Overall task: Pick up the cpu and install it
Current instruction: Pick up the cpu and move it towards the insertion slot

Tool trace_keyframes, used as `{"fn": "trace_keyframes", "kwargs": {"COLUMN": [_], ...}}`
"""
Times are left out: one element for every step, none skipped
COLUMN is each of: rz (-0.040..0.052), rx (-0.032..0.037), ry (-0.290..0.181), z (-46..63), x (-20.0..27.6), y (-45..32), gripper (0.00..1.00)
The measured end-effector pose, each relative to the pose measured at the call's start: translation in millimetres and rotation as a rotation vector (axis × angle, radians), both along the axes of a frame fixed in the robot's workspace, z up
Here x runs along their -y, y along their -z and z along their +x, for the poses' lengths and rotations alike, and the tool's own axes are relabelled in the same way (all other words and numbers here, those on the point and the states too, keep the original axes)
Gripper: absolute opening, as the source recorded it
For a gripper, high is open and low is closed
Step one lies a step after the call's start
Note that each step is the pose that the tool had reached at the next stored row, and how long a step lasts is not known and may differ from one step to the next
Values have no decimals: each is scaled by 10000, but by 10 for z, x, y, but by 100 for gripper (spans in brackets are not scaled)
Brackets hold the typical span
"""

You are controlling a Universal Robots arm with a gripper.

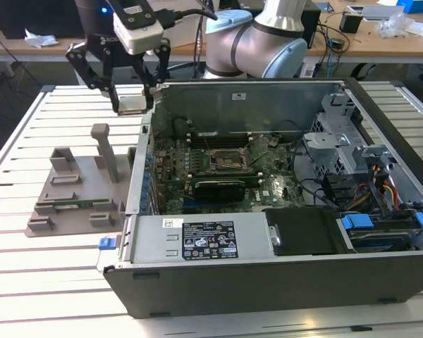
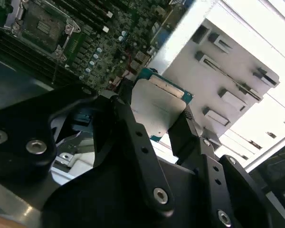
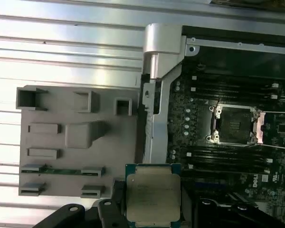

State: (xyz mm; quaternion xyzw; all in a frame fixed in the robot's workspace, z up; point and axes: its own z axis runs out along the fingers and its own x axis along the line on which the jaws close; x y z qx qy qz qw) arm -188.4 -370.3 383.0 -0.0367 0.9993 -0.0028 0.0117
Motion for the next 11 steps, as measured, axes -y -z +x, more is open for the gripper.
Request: {"fn": "trace_keyframes", "kwargs": {"rz": [1, 1, 0, 1, 1, -2, -3, -4, -9, -17, -29], "rx": [0, -1, -1, -3, -6, -15, -18, -19, -19, -18, -19], "ry": [1, 1, 1, -1, 2, -1, 1, 1, 1, -1, 0], "z": [137, 270, 324, 394, 467, 534, 559, 578, 610, 657, 703], "x": [0, 0, 0, -1, -4, -7, -8, -8, -9, -11, -14], "y": [1, 1, 1, 5, 13, 28, 39, 46, 58, 70, 75], "gripper": [55, 55, 55, 55, 55, 55, 55, 55, 55, 55, 55]}}
